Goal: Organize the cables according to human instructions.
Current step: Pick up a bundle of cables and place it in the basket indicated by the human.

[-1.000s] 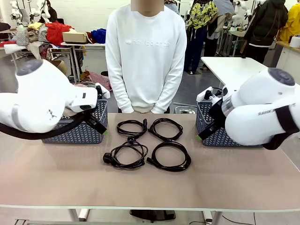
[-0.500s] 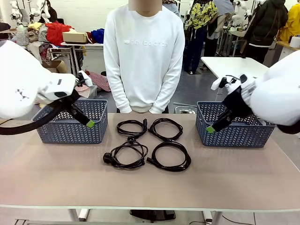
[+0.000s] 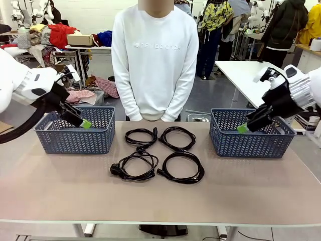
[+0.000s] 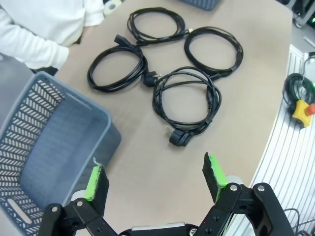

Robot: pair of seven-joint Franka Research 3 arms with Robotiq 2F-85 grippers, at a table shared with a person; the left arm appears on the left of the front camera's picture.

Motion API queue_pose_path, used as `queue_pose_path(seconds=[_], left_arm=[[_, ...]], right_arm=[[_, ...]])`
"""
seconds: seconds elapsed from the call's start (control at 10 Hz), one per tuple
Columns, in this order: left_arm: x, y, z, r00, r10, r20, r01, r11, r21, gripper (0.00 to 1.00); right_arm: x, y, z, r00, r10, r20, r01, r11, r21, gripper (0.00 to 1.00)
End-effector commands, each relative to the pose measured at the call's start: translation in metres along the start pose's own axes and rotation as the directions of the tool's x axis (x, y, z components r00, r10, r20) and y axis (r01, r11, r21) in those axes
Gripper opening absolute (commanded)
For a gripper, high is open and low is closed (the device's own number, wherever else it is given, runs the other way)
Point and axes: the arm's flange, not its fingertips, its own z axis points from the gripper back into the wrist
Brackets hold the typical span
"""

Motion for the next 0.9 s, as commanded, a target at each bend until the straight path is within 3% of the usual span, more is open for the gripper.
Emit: queue_pose_path(seconds=[0.0, 0.4, 0.8], left_arm=[[-0.0091, 0.0036, 0.0034, 1.0, -0.007, 0.013, 0.008, 1.0, -0.03, 1.0], [-0.0122, 0.0086, 0.0119, 0.999, 0.048, 0.015, -0.048, 0.999, -0.026, 1.0], [-0.0118, 0.0077, 0.0079, 1.0, 0.02, -0.013, -0.02, 1.0, -0.003, 1.0]], right_arm=[[-0.0112, 0.0003, -0.0031, 0.999, 0.024, 0.033, -0.025, 0.999, 0.044, 1.0], [-0.0099, -0.0002, 0.0026, 0.999, 0.015, 0.037, -0.016, 0.999, 0.041, 1.0], [-0.0029, -0.0002, 0.0022, 1.0, 0.01, 0.017, -0.01, 0.999, 0.031, 1.0]])
